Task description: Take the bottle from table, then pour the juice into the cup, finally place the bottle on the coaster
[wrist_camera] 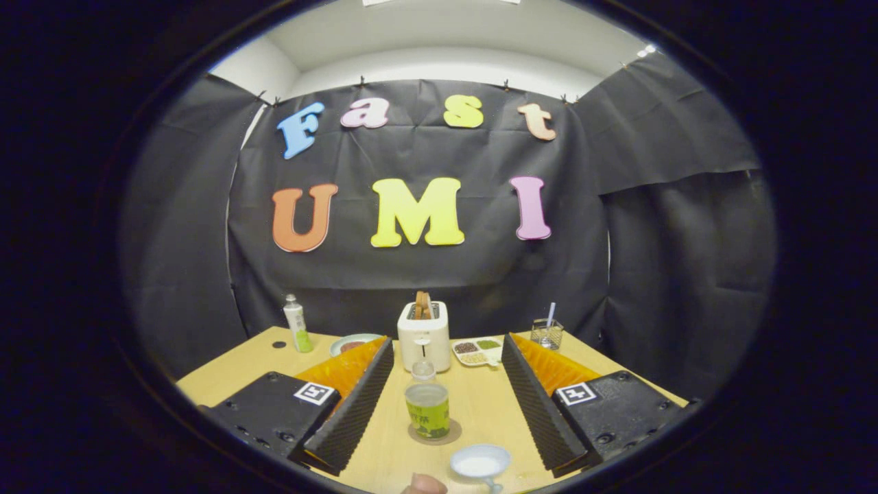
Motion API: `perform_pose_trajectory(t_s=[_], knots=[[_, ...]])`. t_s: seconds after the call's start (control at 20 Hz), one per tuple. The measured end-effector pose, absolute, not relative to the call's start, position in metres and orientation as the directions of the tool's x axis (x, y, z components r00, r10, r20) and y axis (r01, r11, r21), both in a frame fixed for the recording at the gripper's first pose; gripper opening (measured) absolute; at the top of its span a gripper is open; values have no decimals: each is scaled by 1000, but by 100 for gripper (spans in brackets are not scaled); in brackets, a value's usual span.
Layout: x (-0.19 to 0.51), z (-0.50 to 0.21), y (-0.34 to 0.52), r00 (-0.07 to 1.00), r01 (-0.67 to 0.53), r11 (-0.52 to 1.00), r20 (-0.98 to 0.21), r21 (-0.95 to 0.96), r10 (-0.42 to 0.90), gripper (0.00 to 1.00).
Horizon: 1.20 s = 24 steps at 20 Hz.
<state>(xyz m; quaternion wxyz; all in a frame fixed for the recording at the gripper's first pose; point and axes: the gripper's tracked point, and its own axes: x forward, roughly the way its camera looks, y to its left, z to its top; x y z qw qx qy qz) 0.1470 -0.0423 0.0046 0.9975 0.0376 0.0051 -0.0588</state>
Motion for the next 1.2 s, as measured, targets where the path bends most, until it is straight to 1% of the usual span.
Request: perform_pose_trajectory(t_s=[0.2,0.5,0.65,0.85,1.05,1.2], knots=[[101,7,-55,986,164,984,-16,75,-164,100],[43,-6,-63,976,215,977,-49,6,-214,100],[17,-27,-55,975,201,979,-91,-28,-203,100],[-14,-65,-47,960,188,980,-197,-62,-197,100],[-33,-60,-32,973,154,987,-165,-39,-159,100],[-38,-57,-31,977,150,986,-145,-67,-158,100]])
